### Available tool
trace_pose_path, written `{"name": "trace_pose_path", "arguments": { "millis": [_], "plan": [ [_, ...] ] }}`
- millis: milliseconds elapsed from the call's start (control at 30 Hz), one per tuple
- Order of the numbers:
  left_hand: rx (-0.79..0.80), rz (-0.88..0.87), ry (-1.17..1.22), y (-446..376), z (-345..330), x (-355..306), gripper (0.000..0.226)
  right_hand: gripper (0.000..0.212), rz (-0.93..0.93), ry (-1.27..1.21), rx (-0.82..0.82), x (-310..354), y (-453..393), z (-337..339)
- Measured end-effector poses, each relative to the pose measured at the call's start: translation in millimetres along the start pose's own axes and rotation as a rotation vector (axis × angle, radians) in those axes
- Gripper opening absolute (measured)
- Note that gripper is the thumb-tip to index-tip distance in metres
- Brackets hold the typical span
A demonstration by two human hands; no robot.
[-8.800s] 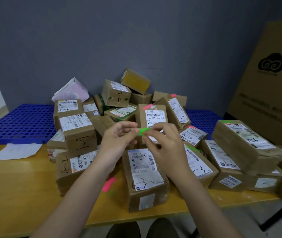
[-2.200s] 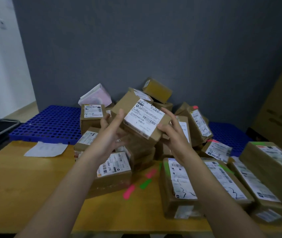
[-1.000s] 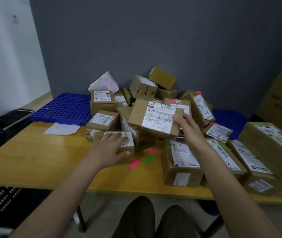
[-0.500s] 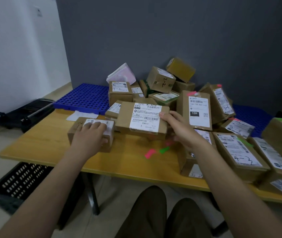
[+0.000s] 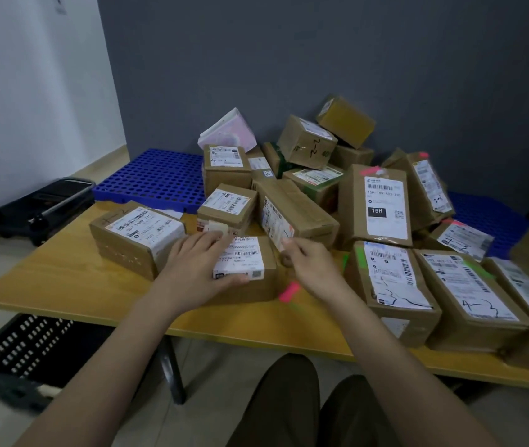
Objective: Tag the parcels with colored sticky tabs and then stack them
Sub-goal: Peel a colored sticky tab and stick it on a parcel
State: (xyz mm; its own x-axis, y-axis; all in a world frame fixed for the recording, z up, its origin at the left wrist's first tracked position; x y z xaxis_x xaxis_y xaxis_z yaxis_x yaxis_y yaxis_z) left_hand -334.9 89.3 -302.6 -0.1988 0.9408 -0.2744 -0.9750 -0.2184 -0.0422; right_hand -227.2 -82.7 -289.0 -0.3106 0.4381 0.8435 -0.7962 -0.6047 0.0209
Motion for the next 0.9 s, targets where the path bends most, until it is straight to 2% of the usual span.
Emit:
{"name": "trace_pose_path", "arguments": {
  "millis": [67,100,167,233,300,333,433,533,633,700,733,800,900],
  "plan": [
    [-0.007,0.013,-0.071,-7,-2,3,0.119,0.022,0.057,0.374,-0.055,-8,6,11],
    [-0.027,0.017,-0.081,-11,-2,4,0.115,0.019,0.063,0.536,-0.022,-13,9,13],
    [-0.049,0.011,-0.076,-18,-2,3,0.108,0.018,0.026,0.699,0.102,-23,15,8],
    [-0.044,0.002,-0.038,-23,-2,2,0.097,0.035,0.0,0.776,0.17,-31,16,0],
    [-0.045,-0.005,-0.027,-27,-2,1,0.085,0.044,-0.025,0.795,0.2,-38,12,-8],
    [-0.039,-0.011,-0.025,-28,-1,2,0.083,0.042,-0.021,0.792,0.199,-40,10,-10],
    [-0.016,-0.036,0.002,-30,-3,2,0.093,0.029,0.027,0.8,0.156,-42,8,-13],
    [-0.082,-0.047,0.031,-29,-1,-1,0.094,0.024,0.062,0.822,0.116,-40,8,-13],
    [-0.285,-0.117,0.05,-25,4,-12,0.07,0.02,0.084,0.81,0.028,-35,12,-7],
    [-0.425,-0.168,0.188,-18,11,-26,0.044,0.015,0.211,0.718,-0.161,-27,18,2],
    [-0.442,-0.187,0.312,-16,13,-34,0.032,0.014,0.303,0.655,-0.259,-20,22,7],
    [-0.322,-0.172,0.555,-15,15,-52,0.029,0.019,0.481,0.534,-0.375,-7,27,18],
    [-0.013,-0.088,0.945,-25,16,-76,0.034,0.029,0.6,0.539,-0.375,4,27,30]
  ]
}}
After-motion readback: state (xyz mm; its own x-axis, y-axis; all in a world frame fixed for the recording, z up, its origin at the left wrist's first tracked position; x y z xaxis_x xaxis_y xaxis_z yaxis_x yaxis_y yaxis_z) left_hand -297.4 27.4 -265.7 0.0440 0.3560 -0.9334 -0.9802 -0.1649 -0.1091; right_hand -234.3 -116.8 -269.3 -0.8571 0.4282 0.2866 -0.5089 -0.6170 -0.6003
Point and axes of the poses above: each hand's wrist, its own y-axis away from the middle knuckle, its own z-axis out of the back of the hand, x = y × z, the point moved 2 cm from there along -y, towards the middle knuckle, and after that the axes turned 8 degrees about x, right-handed, at the moved point
